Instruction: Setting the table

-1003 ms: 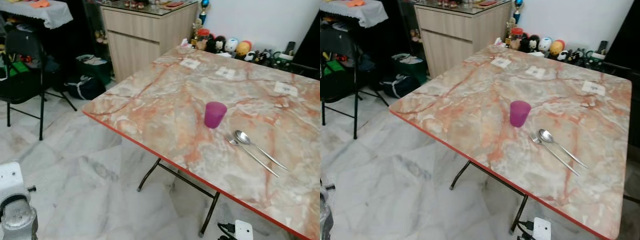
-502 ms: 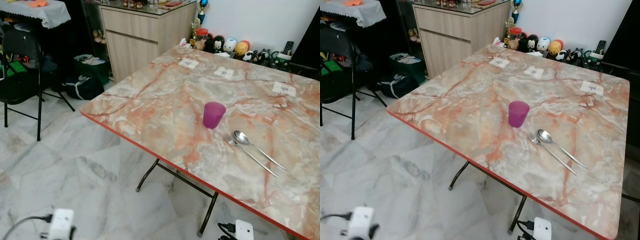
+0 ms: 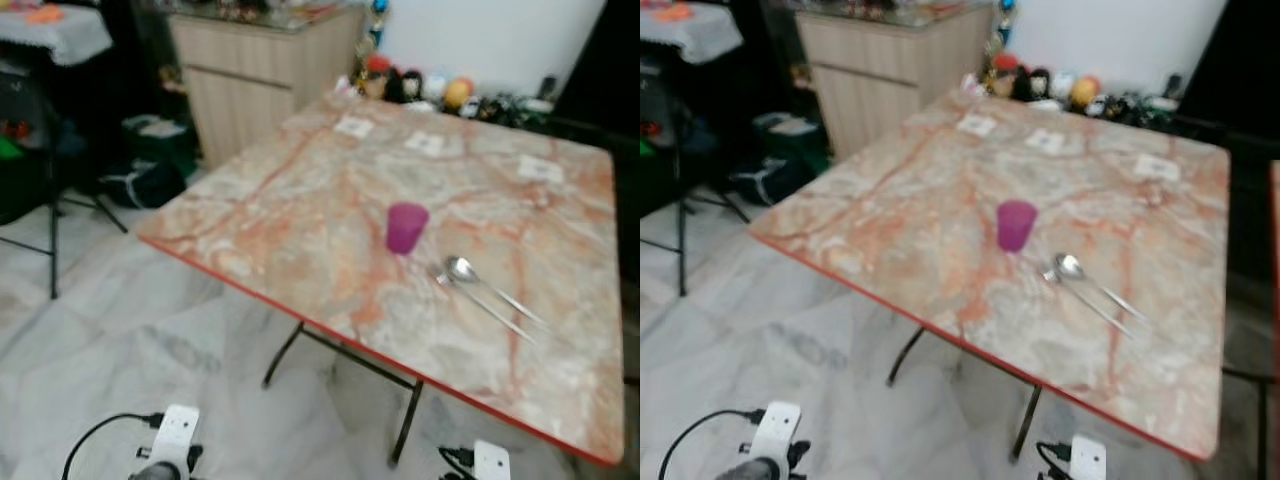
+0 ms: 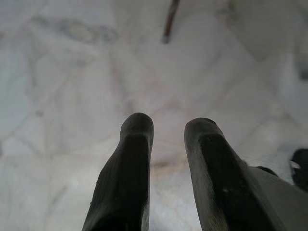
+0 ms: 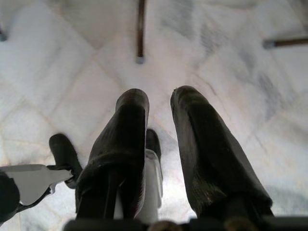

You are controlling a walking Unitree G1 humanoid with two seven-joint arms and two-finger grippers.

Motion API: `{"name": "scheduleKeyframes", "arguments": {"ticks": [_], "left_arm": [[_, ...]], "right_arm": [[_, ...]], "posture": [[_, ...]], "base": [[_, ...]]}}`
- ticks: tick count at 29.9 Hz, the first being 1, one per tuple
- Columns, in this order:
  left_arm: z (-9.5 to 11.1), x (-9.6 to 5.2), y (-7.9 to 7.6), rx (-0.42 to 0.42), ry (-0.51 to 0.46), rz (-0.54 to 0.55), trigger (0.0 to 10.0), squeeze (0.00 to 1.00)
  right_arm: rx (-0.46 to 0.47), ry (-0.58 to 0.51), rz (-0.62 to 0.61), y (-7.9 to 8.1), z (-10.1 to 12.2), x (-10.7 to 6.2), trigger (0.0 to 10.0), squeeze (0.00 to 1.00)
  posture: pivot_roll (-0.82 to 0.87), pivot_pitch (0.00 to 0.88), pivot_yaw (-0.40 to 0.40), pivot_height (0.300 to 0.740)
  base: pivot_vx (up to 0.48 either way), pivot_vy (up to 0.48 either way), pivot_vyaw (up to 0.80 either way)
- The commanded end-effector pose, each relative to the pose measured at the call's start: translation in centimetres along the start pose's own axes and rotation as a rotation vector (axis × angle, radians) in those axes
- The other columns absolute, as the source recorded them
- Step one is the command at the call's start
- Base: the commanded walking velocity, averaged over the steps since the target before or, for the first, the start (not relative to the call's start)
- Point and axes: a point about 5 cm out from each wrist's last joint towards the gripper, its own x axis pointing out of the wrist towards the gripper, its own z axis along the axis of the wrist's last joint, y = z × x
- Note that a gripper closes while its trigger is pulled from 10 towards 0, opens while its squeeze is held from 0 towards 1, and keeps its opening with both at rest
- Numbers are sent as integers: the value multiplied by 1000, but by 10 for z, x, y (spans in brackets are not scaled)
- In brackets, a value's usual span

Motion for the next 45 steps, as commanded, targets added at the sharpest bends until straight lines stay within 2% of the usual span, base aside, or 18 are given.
{"name": "scheduleKeyframes", "arguments": {"ticks": [1,8,16,18,20,21,23,24,26,33,38,39,40,42,45], "left_arm": [[-11,-2,-2,22,40,-4,10000,0],[-29,-6,-5,30,93,-8,10000,0],[-29,-7,0,43,94,8,10000,0],[-28,-7,2,43,91,14,10000,0],[-26,-6,3,44,90,21,10000,0],[-26,-6,3,44,90,21,10000,0],[-25,-6,5,51,89,29,10000,0],[-25,-6,5,51,89,29,10000,0],[-26,-6,4,57,96,31,10000,0],[-32,-8,6,62,116,39,10000,0],[-37,-10,9,62,130,49,10000,0],[-37,-10,8,63,130,50,10000,0],[-37,-10,8,64,130,50,10000,0],[-38,-10,7,70,132,49,10000,0],[-39,-10,5,75,133,45,10000,0]], "right_arm": [[1,10,-6,-1,-1,0,10000,0],[1,6,-11,-2,-2,0,10000,0],[33,-32,-105,-3,0,-1,10000,0],[76,-43,-150,-3,-1,-1,10000,0],[167,-55,-219,-5,-3,-3,10000,0],[167,-55,-219,-5,-3,-3,10000,0],[363,-72,-344,-8,-8,-5,10000,0],[363,-72,-344,-8,-8,-5,10000,0],[474,-71,-392,-8,-11,-7,10000,0],[505,-92,-439,-11,-10,-8,10000,0],[472,-148,-433,-13,-4,-9,10000,0],[452,-409,-589,-64,29,-25,10000,0],[444,-485,-631,-77,39,-33,10000,0],[431,-535,-663,-88,44,-39,10000,0],[429,-527,-659,-91,43,-39,10000,0]], "posture": [[106,0,-40,740],[109,0,-29,740],[85,0,-4,740],[69,0,2,740],[57,0,3,740],[57,0,3,740],[42,0,0,740],[42,0,0,740],[27,0,-7,740],[24,0,-23,740],[21,0,-31,740],[18,1,-30,740],[18,1,-30,740],[11,3,-29,740],[11,3,-29,740]], "base": [[0,0,-738],[0,0,-625],[0,0,0],[0,0,0],[0,0,0],[0,0,0],[0,0,0],[0,0,0],[0,0,0],[0,0,0],[0,0,0],[0,0,0],[0,0,0],[0,0,0],[0,0,0]]}}
